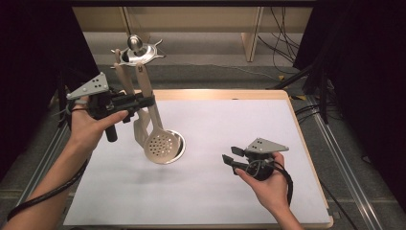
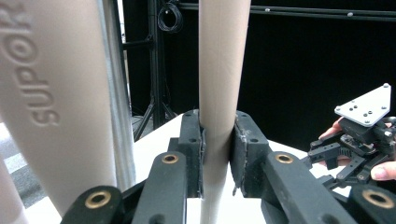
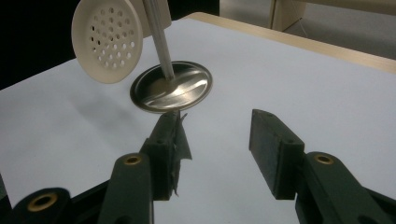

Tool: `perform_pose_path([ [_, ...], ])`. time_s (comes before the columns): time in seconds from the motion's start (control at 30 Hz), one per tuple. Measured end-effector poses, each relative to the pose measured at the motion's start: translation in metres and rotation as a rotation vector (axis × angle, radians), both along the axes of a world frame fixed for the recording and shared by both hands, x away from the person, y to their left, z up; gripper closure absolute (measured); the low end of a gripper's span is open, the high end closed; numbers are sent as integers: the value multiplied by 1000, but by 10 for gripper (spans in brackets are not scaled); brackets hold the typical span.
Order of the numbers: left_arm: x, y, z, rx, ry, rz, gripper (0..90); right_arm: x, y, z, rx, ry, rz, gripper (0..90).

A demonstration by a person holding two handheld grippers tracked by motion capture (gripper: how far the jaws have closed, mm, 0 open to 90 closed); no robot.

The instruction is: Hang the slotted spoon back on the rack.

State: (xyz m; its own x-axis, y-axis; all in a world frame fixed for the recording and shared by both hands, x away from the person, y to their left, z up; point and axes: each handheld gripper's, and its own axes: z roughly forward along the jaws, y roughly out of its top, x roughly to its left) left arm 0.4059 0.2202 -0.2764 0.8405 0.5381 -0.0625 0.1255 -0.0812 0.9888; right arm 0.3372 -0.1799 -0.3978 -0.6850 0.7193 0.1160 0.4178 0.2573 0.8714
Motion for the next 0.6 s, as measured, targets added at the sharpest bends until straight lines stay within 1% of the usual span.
perform_pose_path([
  [0.03, 0, 0, 0, 0, 0, 4, 753, -1, 1, 0, 9, 10, -8, 547],
  [0.07, 0, 0, 0, 1, -1, 4, 752, 1, -1, 0, -6, -27, 4, 547],
  [0.1, 1, 0, 0, 0, -1, 4, 752, 2, -1, 0, -4, -32, 4, 547],
  [0.13, 1, 0, 0, -2, 0, 5, 752, 2, -1, 0, -3, -30, 4, 547],
  [0.17, 1, -1, -1, -3, 2, 6, 752, 1, -1, 0, -3, -15, 6, 547],
  [0.2, 1, -1, -1, -4, 3, 7, 751, 2, -1, 0, -9, -39, 13, 547],
  [0.23, 1, -1, -2, -4, 2, 7, 751, 2, -1, 0, -7, -32, 5, 546],
  [0.27, 1, -1, -2, -3, 1, 7, 751, 0, 0, 0, 3, -14, -5, 547],
  [0.3, 1, -1, -3, -3, 2, 10, 750, 0, 0, -1, 3, -22, -4, 546],
  [0.37, 1, -1, -4, -2, 2, 14, 749, 0, 0, 0, 3, -20, -4, 546],
  [0.4, 1, -1, -4, -1, 1, 15, 749, 0, -1, 0, -6, -11, 4, 546],
  [0.47, 1, 0, -5, 2, -1, 19, 748, 3, -3, 0, -24, -43, 18, 545],
  [0.5, 1, -1, -5, -4, -2, 19, 746, 0, -1, 0, -6, -7, -1, 545],
  [0.53, 1, -1, -5, -6, 0, 23, 746, 0, -2, 0, -8, -9, 1, 545],
  [0.57, 0, 0, -6, -8, -3, 26, 744, 1, -2, 0, -7, -23, -1, 545],
  [0.6, 0, 0, -6, -10, -3, 28, 743, 1, -2, 0, -10, -28, 1, 545],
])
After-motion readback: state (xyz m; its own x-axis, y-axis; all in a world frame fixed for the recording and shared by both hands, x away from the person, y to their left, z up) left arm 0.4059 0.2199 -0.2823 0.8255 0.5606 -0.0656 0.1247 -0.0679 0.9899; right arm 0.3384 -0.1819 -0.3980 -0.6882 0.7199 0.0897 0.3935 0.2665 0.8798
